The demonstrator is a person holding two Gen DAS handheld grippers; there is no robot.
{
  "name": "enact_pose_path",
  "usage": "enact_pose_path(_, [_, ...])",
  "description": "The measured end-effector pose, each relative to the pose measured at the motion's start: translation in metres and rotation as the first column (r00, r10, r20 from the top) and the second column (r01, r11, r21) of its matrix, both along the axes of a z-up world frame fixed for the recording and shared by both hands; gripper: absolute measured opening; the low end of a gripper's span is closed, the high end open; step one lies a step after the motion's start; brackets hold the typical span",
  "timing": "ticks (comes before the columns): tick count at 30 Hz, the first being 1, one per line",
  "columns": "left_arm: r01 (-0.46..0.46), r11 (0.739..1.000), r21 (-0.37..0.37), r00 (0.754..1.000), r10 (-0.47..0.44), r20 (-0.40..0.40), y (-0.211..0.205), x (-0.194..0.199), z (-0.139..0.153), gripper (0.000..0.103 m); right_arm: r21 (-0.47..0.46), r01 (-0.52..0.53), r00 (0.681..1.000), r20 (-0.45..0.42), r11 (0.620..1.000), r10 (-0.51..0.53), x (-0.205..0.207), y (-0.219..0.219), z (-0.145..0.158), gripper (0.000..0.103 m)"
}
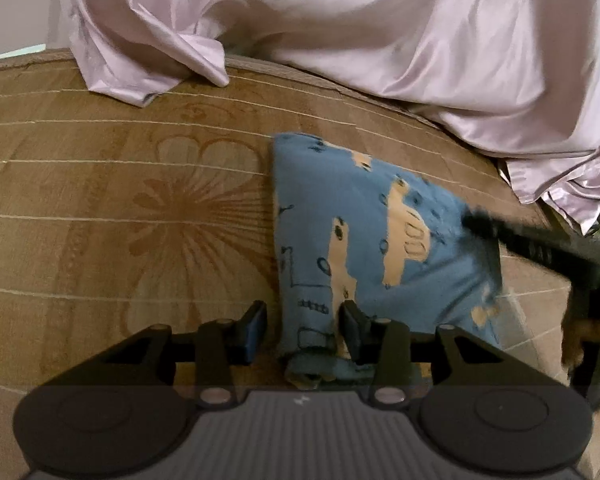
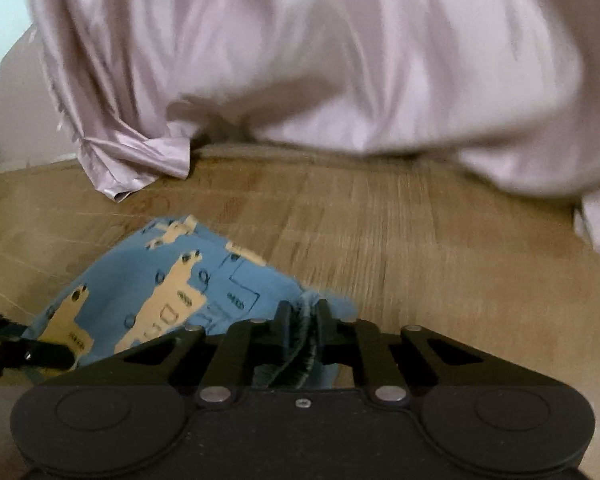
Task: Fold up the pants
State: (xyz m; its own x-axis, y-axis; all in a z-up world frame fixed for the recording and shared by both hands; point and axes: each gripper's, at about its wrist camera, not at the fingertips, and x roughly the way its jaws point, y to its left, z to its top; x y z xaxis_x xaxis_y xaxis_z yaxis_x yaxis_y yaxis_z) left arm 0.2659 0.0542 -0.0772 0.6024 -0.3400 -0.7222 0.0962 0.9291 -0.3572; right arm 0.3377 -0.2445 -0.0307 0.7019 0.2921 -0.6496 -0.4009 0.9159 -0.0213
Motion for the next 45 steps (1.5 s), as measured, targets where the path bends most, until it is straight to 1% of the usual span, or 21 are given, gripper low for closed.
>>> enact_pose_path(1, [-0.006,1.0,-0.002,1.0,0.006,0.001,-0.003,0.001,-0.001,0.045,-0.018,-0.012,1.0,-0.014,1.0,0.012,0.008,0.001,0.002,0.012])
enact_pose_path(3, [-0.027,1.0,0.008,1.0,0.027,0.006,-0.009,0.001,-0.002,0.046,-0.055,-0.026,0.996,-0.086,0.998,0.021,0.023,0.003,-0.005,0.013])
enact_pose_path(4, [-0.032,0.999,0.018,0.999,0.032,0.009,-0.011,0.001,-0.002,0.046,-0.078,-0.021,0.995,-0.095,0.997,0.014,0.024,0.002,-0.011,0.017])
enact_pose_path(7, [-0.026,0.998,0.05,0.999,0.025,0.025,-0.015,-0.001,-0.001,0.047,-0.08,0.029,0.994,-0.102,0.996,-0.037,0.018,-0.008,-0.025,0.039])
enact_pose_path(8, [-0.02,0.998,0.054,0.999,0.019,0.027,-0.014,-0.003,-0.001,0.051,-0.072,0.048,0.994,-0.097,0.996,-0.055,0.015,-0.011,-0.026,0.047])
enact_pose_path(9, [-0.01,0.999,0.053,1.0,0.009,0.028,-0.013,-0.004,-0.001,0.055,-0.055,0.064,0.993,-0.094,0.996,-0.069,0.012,-0.015,-0.023,0.049])
enact_pose_path(11, [-0.009,0.999,0.045,1.0,0.007,0.026,-0.009,-0.007,0.0,0.064,-0.032,0.074,0.994,-0.08,0.997,-0.076,0.004,-0.021,-0.016,0.062])
enact_pose_path(12, [-0.015,0.999,0.036,1.0,0.014,0.024,-0.006,-0.009,0.001,0.069,-0.03,0.078,0.995,-0.057,0.996,-0.08,-0.003,-0.024,-0.011,0.066])
enact_pose_path(14, [-0.039,0.999,0.018,0.999,0.038,0.019,-0.001,-0.015,0.004,0.074,-0.035,0.08,0.997,-0.009,0.996,-0.08,-0.023,-0.027,-0.001,0.084])
enact_pose_path(16, [-0.054,0.998,0.01,0.998,0.054,0.029,0.001,-0.022,0.008,0.082,-0.043,0.077,0.997,0.029,0.996,-0.076,-0.043,-0.027,0.008,0.091])
enact_pose_path(17, [-0.066,0.998,0.016,0.997,0.065,0.035,0.002,-0.027,0.011,0.088,-0.043,0.085,0.996,0.044,0.995,-0.083,-0.055,-0.029,0.012,0.092])
enact_pose_path(20, [-0.095,0.995,0.04,0.993,0.092,0.072,0.0,-0.045,0.023,0.092,-0.017,0.113,0.993,0.045,0.993,-0.113,-0.089,-0.03,0.025,0.097])
enact_pose_path(22, [-0.105,0.992,0.067,0.99,0.098,0.105,-0.003,-0.06,0.034,0.098,0.005,0.143,0.989,0.036,0.99,-0.143,-0.111,-0.03,0.034,0.098])
enact_pose_path(23, [-0.112,0.991,0.079,0.987,0.101,0.123,-0.005,-0.067,0.038,0.1,0.022,0.154,0.988,0.03,0.988,-0.155,-0.122,-0.03,0.038,0.101])
enact_pose_path(26, [-0.113,0.988,0.109,0.98,0.092,0.174,-0.01,-0.092,0.049,0.103,0.067,0.186,0.982,0.005,0.98,-0.187,-0.153,-0.033,0.048,0.102])
enact_pose_path(29, [-0.11,0.984,0.138,0.973,0.078,0.216,-0.012,-0.117,0.053,0.103,0.104,0.235,0.972,-0.031,0.966,-0.233,-0.182,-0.038,0.054,0.102])
enact_pose_path(32, [-0.117,0.984,0.134,0.968,0.083,0.237,-0.012,-0.135,0.054,0.103,0.116,0.263,0.965,-0.047,0.958,-0.259,-0.205,-0.042,0.053,0.102])
enact_pose_path(35, [-0.108,0.984,0.143,0.965,0.069,0.253,-0.014,-0.149,0.054,0.103,0.113,0.276,0.961,-0.051,0.955,-0.271,-0.217,-0.042,0.05,0.102])
enact_pose_path(39, [-0.086,0.978,0.187,0.955,0.027,0.296,-0.021,-0.165,0.053,0.103,0.125,0.276,0.961,-0.033,0.953,-0.274,-0.227,-0.043,0.049,0.102])
enact_pose_path(42, [-0.075,0.975,0.208,0.956,0.011,0.295,-0.025,-0.171,0.052,0.103,0.122,0.268,0.963,-0.029,0.956,-0.266,-0.228,-0.043,0.05,0.102])
enact_pose_path(45, [-0.077,0.977,0.199,0.956,0.016,0.293,-0.024,-0.174,0.052,0.103,0.115,0.265,0.964,-0.025,0.958,-0.264,-0.23,-0.041,0.049,0.102])
